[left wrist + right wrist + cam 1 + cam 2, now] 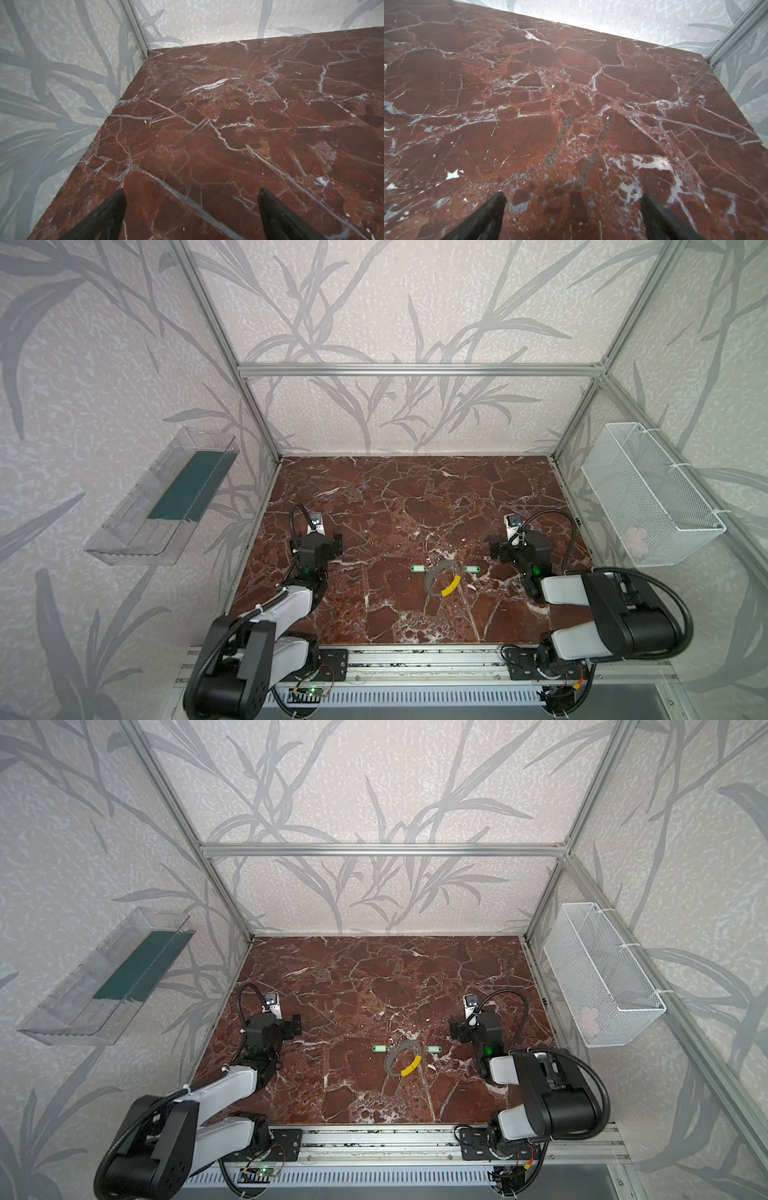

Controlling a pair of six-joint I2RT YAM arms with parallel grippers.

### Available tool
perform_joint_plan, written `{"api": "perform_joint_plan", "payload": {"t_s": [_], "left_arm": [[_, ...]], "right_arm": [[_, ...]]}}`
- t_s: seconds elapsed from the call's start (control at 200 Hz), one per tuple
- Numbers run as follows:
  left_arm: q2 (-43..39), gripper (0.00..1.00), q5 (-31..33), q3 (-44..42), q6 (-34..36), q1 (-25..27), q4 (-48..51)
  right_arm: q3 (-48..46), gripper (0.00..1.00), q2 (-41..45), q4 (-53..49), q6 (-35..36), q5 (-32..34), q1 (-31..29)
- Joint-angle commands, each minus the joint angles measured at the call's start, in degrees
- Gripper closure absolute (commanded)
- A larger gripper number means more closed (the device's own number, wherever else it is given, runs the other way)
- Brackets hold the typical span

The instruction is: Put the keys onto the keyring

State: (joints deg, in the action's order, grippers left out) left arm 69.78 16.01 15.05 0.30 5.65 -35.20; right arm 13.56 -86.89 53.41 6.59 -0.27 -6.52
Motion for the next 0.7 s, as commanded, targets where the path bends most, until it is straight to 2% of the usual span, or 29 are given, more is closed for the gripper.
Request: {"api": "perform_joint_plan", "payload": {"t_s": [0.0, 0.035, 0.13, 0.275, 0.37, 0.465, 0.695], "left_arm": [[3.6, 0.01, -6.1, 0.7, -0.6, -2.2, -11.8], [4.9, 0.01, -8.1, 1.3, -0.1, -3.1, -12.5], [10.3, 0.01, -14.7, 1.9, -0.5, -6.5, -16.7], [20.5, 0.01, -20.5, 3.6, 0.8, -7.7, -25.4], [18.8, 0.01, -17.1, 6.2, -0.8, -8.1, -17.5], [19.8, 0.01, -10.8, 6.1, -2.4, -7.9, -19.6], [19.9, 0.01, -11.7, 6.6, -1.9, -7.8, -18.8]], "right_arm": [[-0.8, 0.01, -5.3, 20.3, -1.0, -2.2, 0.6], [-0.9, 0.01, -6.3, 22.5, -0.9, -3.1, 0.7], [0.6, 0.01, -4.6, 16.9, -0.6, -5.1, 1.3], [2.5, 0.01, -4.8, 14.1, -0.9, -7.1, 2.0], [3.5, 0.01, -4.4, 11.5, -0.9, -7.6, 2.4], [3.5, 0.01, -4.3, 11.6, -1.1, -7.5, 2.5], [3.5, 0.01, -4.4, 11.6, -1.4, -7.1, 2.6]]}}
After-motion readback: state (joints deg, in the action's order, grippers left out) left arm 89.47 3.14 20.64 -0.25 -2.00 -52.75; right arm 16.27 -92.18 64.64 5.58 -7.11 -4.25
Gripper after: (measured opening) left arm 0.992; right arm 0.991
